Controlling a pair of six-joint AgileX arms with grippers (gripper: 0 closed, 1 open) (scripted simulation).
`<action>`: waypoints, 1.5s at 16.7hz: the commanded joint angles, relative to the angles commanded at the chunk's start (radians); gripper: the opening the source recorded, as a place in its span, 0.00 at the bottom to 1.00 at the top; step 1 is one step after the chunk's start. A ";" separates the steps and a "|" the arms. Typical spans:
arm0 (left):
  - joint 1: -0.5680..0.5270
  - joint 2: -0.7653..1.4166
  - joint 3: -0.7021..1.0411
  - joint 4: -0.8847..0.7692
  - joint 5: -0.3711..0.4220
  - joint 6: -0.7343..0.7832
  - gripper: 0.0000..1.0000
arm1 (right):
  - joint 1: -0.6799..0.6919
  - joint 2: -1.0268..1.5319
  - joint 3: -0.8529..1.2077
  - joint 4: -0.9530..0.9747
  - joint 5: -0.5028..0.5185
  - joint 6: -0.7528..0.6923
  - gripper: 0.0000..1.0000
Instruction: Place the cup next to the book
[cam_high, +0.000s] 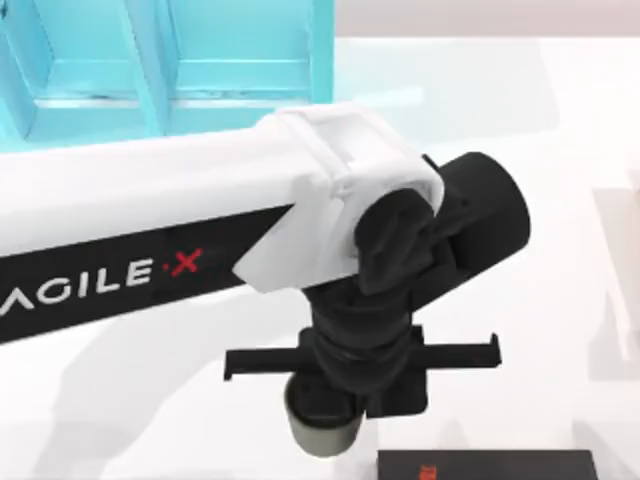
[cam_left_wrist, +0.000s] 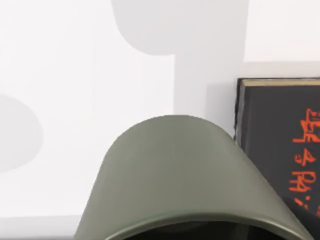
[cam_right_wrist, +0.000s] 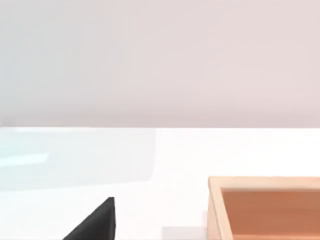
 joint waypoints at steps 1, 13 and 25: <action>0.000 0.000 0.000 0.000 0.000 0.000 0.00 | 0.000 0.000 0.000 0.000 0.000 0.000 1.00; 0.015 0.029 -0.193 0.231 0.001 0.017 0.00 | 0.000 0.000 0.000 0.000 0.000 0.000 1.00; 0.016 0.039 -0.215 0.254 0.001 0.016 0.53 | 0.000 0.000 0.000 0.000 0.000 0.000 1.00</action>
